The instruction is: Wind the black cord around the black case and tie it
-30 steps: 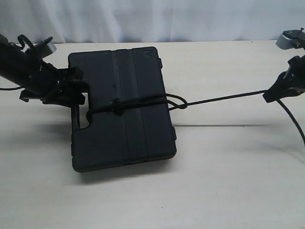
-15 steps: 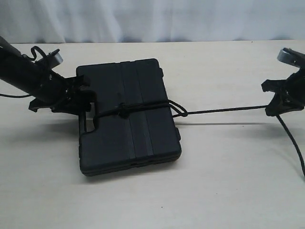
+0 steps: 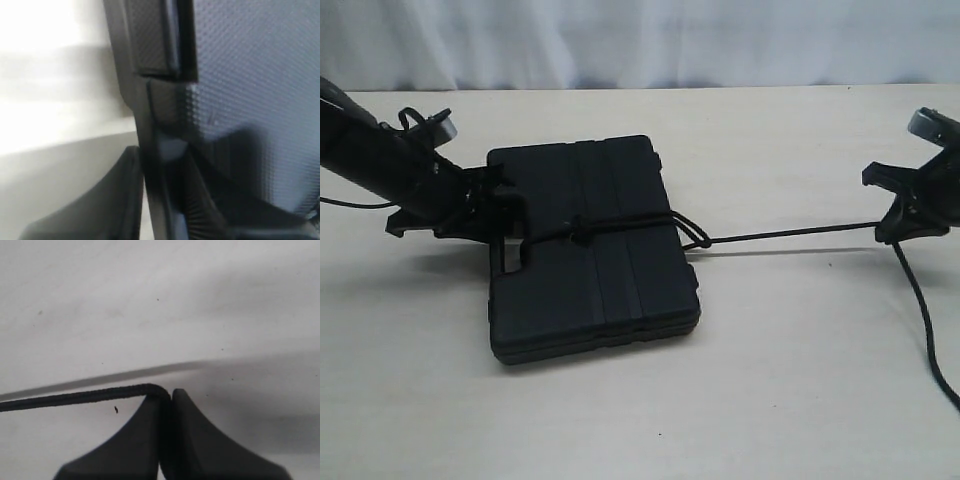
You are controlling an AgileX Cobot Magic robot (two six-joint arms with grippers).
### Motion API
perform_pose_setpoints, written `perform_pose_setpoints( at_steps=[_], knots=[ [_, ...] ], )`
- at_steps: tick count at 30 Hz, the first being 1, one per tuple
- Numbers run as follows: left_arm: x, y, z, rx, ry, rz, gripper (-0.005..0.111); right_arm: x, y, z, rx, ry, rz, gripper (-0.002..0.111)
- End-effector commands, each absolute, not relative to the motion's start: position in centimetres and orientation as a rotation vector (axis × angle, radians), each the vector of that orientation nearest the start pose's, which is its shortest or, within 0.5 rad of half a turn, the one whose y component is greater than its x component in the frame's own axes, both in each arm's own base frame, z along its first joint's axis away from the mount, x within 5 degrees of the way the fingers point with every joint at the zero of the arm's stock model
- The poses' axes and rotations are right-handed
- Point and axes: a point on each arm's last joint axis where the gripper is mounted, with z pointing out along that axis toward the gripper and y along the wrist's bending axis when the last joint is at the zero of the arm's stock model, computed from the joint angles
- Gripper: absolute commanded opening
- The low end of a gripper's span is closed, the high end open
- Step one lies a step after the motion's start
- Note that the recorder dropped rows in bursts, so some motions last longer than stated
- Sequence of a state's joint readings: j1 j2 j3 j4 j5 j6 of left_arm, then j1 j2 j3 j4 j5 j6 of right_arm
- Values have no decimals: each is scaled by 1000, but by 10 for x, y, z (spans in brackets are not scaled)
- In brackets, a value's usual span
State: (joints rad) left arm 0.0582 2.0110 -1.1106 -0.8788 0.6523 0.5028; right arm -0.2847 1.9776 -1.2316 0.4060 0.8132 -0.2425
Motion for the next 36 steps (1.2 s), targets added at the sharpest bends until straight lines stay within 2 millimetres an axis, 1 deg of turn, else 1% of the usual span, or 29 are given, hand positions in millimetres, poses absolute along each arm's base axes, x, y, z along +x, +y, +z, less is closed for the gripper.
perform_pose_setpoints(
  at_steps=[1,6,10,11,12,15,17,19,21,23,24,26,27,29,31,32,34,35,36],
  knots=[
    [381,2,123,-349,2677,-542,34,371,-105,145,472,2785,226,4],
    [383,2,120,-388,2665,-552,46,374,-102,136,545,2779,295,4],
    [387,3,123,-391,2642,-545,47,377,-98,131,629,2749,387,4],
    [389,3,126,-385,2635,-549,47,377,-97,131,628,2748,411,4],
    [391,3,129,-374,2630,-558,47,377,-96,131,614,2747,425,4],
    [399,0,141,-327,2622,-607,47,377,-92,132,472,2760,466,5],
    [403,-3,151,-268,2628,-640,47,376,-89,133,388,2771,505,11],
    [405,-5,159,-207,2650,-678,46,375,-87,133,352,2786,531,23],
    [405,-6,165,-158,2695,-679,38,373,-85,134,332,2810,555,36],
    [401,-3,169,-116,2769,-637,21,371,-86,140,251,2857,544,50],
    [398,-2,171,-87,2801,-601,13,371,-88,145,195,2882,515,55],
    [391,3,176,-37,2860,-523,0,372,-93,161,110,2918,443,57],
    [388,5,180,-16,2885,-475,0,372,-96,172,89,2947,398,56],
    [382,9,189,0,2914,-405,0,370,-101,192,105,2999,324,52],
    [378,12,197,4,2920,-346,0,365,-104,211,164,3050,286,43],
    [377,13,200,-15,2918,-330,0,362,-103,219,191,3072,279,35],
    [374,13,202,-63,2906,-330,0,359,-98,231,148,3059,222,17],
    [371,11,201,-69,2900,-336,0,353,-91,237,138,3061,195,6],
    [369,8,198,-63,2900,-333,0,347,-81,241,119,3066,184,5]
  ],
)
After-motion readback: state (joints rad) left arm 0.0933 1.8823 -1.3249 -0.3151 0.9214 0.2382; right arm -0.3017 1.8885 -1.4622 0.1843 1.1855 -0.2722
